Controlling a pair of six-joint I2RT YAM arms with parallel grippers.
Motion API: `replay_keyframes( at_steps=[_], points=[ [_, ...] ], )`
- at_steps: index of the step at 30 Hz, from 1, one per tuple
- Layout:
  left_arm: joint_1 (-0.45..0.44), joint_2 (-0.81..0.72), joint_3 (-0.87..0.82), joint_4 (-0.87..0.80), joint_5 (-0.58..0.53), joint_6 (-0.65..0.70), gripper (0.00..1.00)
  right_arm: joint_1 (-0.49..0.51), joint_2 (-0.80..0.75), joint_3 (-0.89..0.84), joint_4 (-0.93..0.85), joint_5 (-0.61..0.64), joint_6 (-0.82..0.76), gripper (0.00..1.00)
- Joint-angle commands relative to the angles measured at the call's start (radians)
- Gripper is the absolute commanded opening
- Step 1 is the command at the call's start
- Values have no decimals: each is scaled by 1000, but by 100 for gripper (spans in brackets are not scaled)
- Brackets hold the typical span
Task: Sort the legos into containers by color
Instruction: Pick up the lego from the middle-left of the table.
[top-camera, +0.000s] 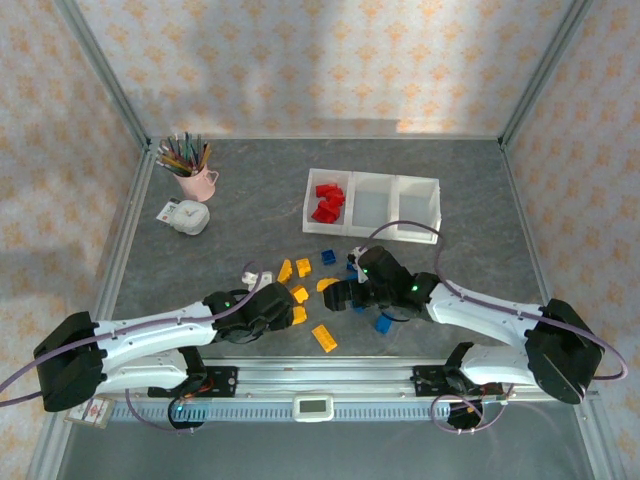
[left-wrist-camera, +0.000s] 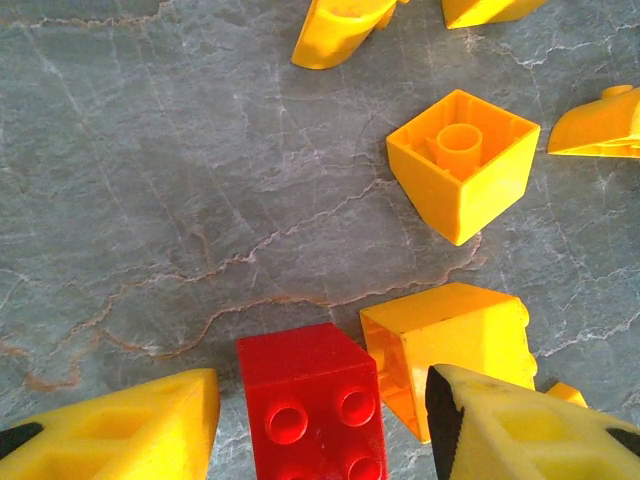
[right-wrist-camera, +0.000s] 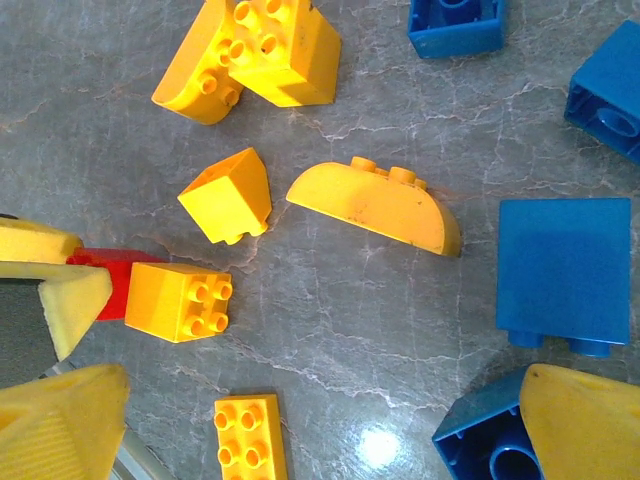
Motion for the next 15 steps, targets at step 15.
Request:
replay_keyframes(
  at_steps=[15],
  points=[
    [0,-30,30,-101,-76,-20,29,2,-10,55,-11,57,-4,100]
  ],
)
